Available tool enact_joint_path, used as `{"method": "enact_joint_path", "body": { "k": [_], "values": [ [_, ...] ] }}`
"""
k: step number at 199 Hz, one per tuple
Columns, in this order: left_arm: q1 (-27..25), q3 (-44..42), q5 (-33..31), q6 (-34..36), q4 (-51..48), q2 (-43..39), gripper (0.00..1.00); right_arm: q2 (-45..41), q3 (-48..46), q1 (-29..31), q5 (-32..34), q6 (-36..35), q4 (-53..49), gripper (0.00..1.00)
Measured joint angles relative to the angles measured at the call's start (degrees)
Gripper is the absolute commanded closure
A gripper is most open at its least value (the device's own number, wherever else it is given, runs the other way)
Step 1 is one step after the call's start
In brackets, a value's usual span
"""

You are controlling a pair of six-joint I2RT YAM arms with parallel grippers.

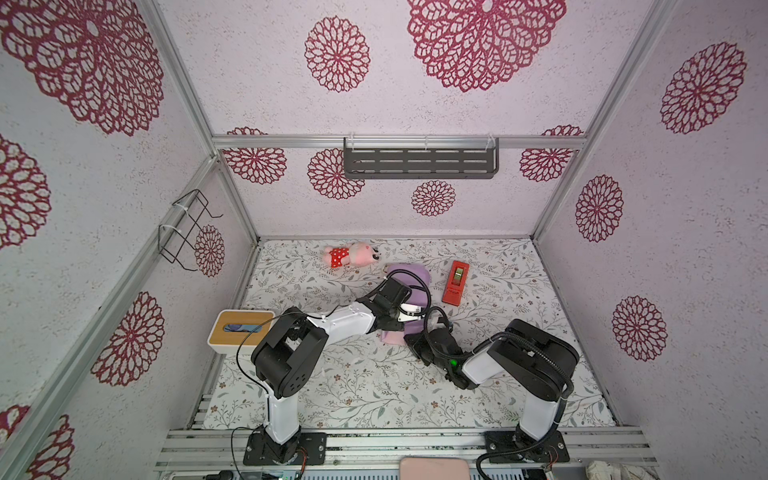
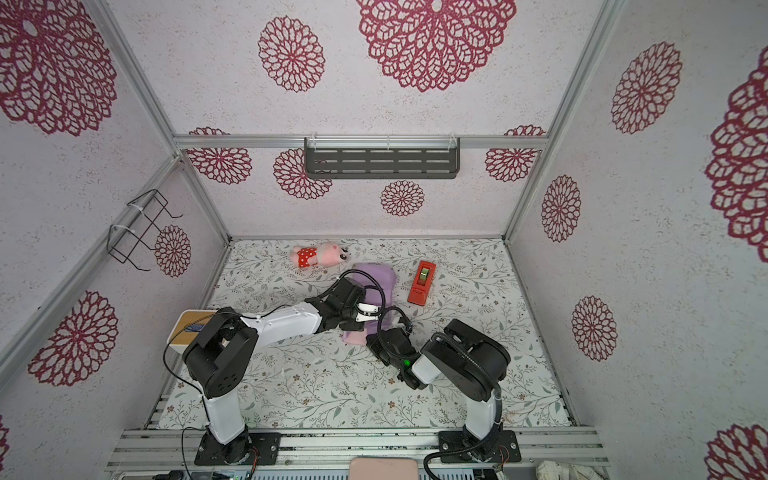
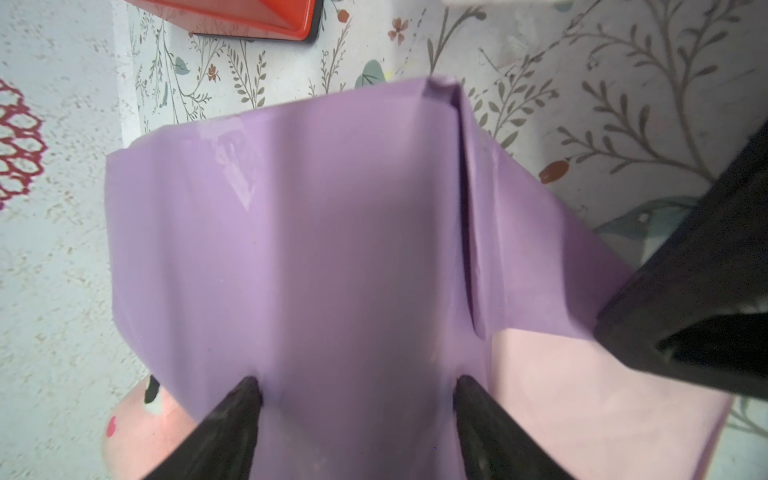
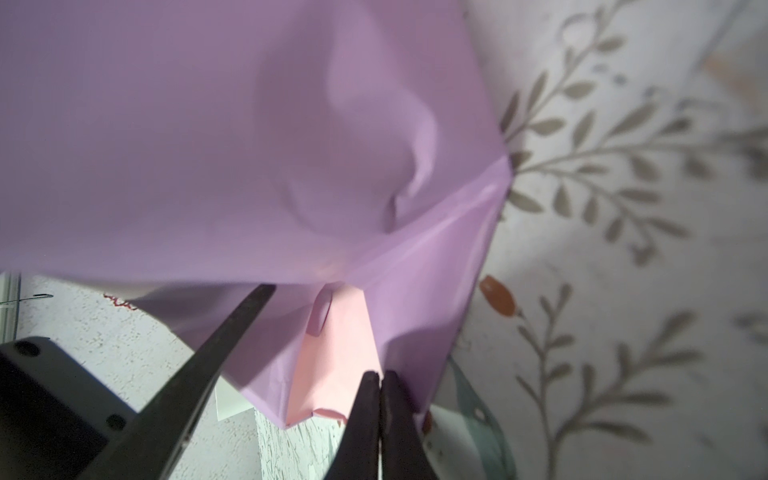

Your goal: Wrap the gift box in paper

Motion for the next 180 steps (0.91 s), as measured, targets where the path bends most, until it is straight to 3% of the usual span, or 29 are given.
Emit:
{"method": "enact_joint_path", "body": {
  "k": [86,180],
  "values": [
    [0.0,0.0,0.0,-0.2,0.0,0.0,0.25,-0.9,-1.1,-4.7,-3.0,-0.9,-0.1,0.92],
    [0.0,0.0,0.0,-0.5,0.0,0.0,0.24,-1.2,-2.9,1.9,-0.6,2.4,2.1,0.93]
  ]
}}
